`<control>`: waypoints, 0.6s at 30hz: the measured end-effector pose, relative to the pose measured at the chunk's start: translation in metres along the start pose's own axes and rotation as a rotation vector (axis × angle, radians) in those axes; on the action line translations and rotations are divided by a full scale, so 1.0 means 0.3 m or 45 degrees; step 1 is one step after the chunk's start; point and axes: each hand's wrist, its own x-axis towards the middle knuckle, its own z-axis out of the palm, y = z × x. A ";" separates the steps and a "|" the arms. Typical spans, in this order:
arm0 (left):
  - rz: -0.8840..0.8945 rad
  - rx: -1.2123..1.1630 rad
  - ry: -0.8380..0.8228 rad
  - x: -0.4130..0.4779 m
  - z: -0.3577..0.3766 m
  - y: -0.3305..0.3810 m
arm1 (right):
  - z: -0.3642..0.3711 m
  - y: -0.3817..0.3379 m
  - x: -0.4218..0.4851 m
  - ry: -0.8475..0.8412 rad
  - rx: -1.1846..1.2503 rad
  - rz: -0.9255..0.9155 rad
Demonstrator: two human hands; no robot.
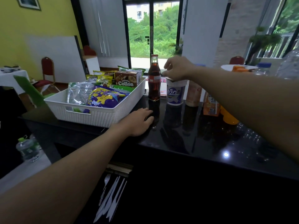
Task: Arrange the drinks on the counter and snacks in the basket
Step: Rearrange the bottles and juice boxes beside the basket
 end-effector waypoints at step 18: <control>-0.020 -0.126 0.107 -0.002 0.026 -0.023 | 0.107 -0.061 0.202 0.252 0.449 0.256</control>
